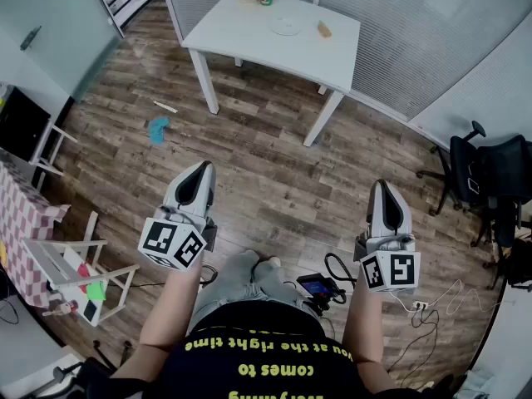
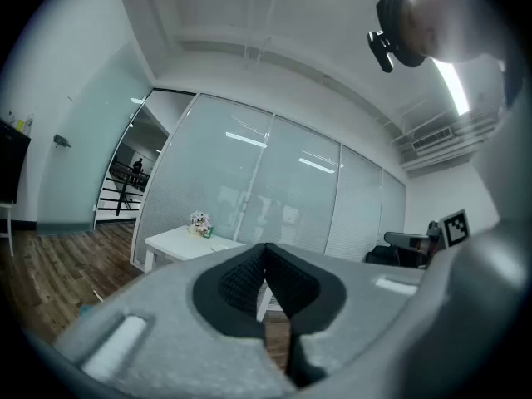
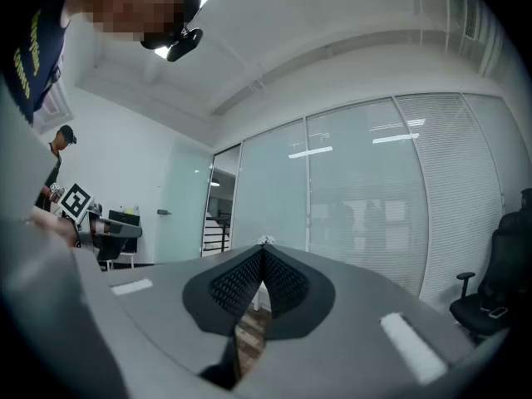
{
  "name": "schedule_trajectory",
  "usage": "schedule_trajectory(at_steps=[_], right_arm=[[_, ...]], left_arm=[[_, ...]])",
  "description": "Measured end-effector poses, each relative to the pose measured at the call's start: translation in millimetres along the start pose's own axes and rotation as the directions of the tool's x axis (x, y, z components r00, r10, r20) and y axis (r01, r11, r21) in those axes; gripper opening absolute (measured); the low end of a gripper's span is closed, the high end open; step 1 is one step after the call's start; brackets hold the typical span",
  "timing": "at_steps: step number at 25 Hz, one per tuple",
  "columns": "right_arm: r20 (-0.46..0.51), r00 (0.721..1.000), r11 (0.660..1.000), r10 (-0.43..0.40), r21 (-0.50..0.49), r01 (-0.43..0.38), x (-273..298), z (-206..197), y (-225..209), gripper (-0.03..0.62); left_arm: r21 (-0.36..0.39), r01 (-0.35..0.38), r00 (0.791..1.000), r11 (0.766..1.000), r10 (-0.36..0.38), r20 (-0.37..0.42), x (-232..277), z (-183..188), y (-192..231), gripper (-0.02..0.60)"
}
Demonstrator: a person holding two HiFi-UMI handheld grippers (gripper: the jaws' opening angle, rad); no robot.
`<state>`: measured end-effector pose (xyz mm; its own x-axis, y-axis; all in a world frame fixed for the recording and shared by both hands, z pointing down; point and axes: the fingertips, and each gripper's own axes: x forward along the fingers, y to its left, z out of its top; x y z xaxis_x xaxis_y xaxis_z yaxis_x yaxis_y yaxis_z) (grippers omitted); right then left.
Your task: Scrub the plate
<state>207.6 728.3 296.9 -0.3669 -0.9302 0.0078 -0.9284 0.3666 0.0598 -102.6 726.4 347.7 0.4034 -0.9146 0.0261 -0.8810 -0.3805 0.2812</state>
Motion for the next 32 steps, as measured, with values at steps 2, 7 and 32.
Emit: schedule_trajectory(at_steps=[2, 7, 32], right_arm=[[0.0, 1.0, 1.0, -0.001, 0.003, 0.001, -0.8, 0.1, -4.2, 0.005], [0.002, 1.0, 1.0, -0.002, 0.004, 0.002, -3.0, 0.9, -11.1, 0.005], [0.032, 0.994, 0.992, 0.107, 0.059, -0.109, 33.5, -12.2, -51.2, 0.006]], left_arm=[[-0.001, 0.01, 1.0, 1.0, -0.01, -0.005, 4.3, -1.8, -5.3, 0.0], [0.002, 0.007, 1.0, 1.0, -0.007, -0.009, 10.4, -6.2, -13.4, 0.0], [0.082, -0.098, 0.995, 0.992, 0.098, 0.005, 47.9, -13.1, -31.5, 0.0]])
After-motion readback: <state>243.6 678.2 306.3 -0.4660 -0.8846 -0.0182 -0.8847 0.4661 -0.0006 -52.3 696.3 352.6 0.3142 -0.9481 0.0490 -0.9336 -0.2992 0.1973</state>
